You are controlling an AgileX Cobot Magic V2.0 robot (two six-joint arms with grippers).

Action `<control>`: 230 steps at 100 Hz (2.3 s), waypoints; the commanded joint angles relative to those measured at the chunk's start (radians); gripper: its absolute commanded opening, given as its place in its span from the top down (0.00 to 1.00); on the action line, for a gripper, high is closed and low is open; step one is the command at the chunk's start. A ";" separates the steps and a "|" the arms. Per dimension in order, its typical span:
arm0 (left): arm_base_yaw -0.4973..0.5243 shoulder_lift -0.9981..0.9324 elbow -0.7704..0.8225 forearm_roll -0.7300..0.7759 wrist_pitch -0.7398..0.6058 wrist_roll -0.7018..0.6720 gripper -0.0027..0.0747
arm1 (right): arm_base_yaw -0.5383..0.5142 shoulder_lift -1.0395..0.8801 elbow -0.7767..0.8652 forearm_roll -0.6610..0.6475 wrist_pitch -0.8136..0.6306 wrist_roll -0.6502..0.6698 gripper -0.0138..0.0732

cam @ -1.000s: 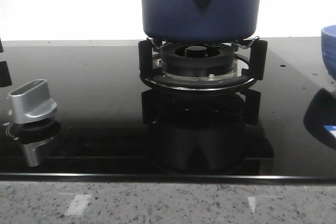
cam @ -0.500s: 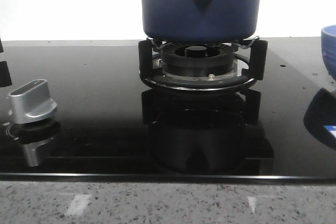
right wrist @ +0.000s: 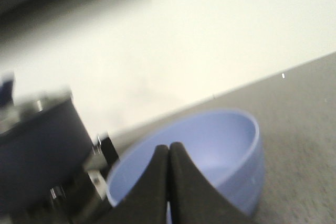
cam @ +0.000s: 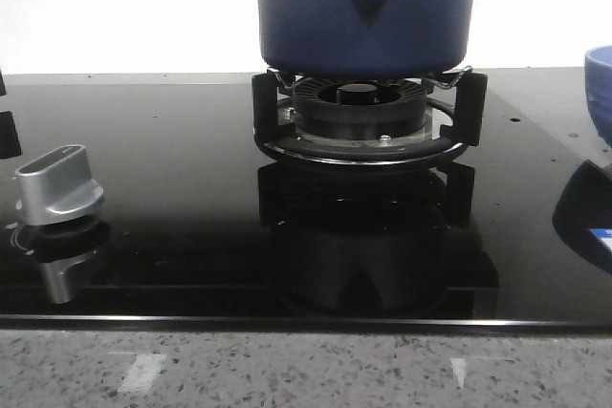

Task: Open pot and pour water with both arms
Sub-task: 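Move the left gripper toward the purple knob on the pot lid, then close the left gripper on the purple lid knob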

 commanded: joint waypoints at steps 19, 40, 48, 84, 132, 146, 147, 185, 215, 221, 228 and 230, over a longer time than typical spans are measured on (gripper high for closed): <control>-0.004 -0.027 0.016 -0.161 -0.063 -0.009 0.99 | -0.005 -0.022 -0.021 0.281 -0.121 0.000 0.92; -0.013 0.005 -0.138 -0.011 0.137 0.087 0.99 | -0.005 0.016 -0.214 0.134 0.233 0.000 0.92; -0.013 0.057 -0.231 0.062 0.229 0.169 0.99 | -0.005 0.067 -0.308 0.010 0.379 0.000 0.92; -0.064 0.372 -0.512 0.076 0.374 0.450 0.82 | -0.005 0.295 -0.671 -0.251 0.768 -0.016 0.91; -0.176 0.483 -0.525 -0.083 0.050 0.535 0.39 | -0.005 0.295 -0.707 -0.247 0.747 -0.016 0.44; -0.176 0.513 -0.547 -0.114 0.106 0.594 0.40 | -0.003 0.295 -0.707 -0.247 0.741 -0.016 0.43; -0.176 0.521 -0.553 -0.114 0.124 0.609 0.40 | -0.003 0.295 -0.707 -0.247 0.741 -0.016 0.43; -0.176 0.862 -0.784 -0.704 0.489 1.348 0.40 | 0.024 0.296 -0.707 -0.245 0.713 -0.016 0.43; -0.176 1.188 -1.013 -0.789 0.741 1.496 0.34 | 0.038 0.296 -0.707 -0.245 0.719 -0.016 0.43; -0.182 1.244 -1.073 -0.789 0.759 1.497 0.30 | 0.038 0.296 -0.707 -0.245 0.721 -0.016 0.43; -0.200 1.297 -1.130 -0.785 0.759 1.519 0.27 | 0.038 0.296 -0.707 -0.245 0.721 -0.016 0.43; -0.208 1.311 -1.139 -0.782 0.759 1.536 0.27 | 0.038 0.296 -0.707 -0.245 0.721 -0.016 0.43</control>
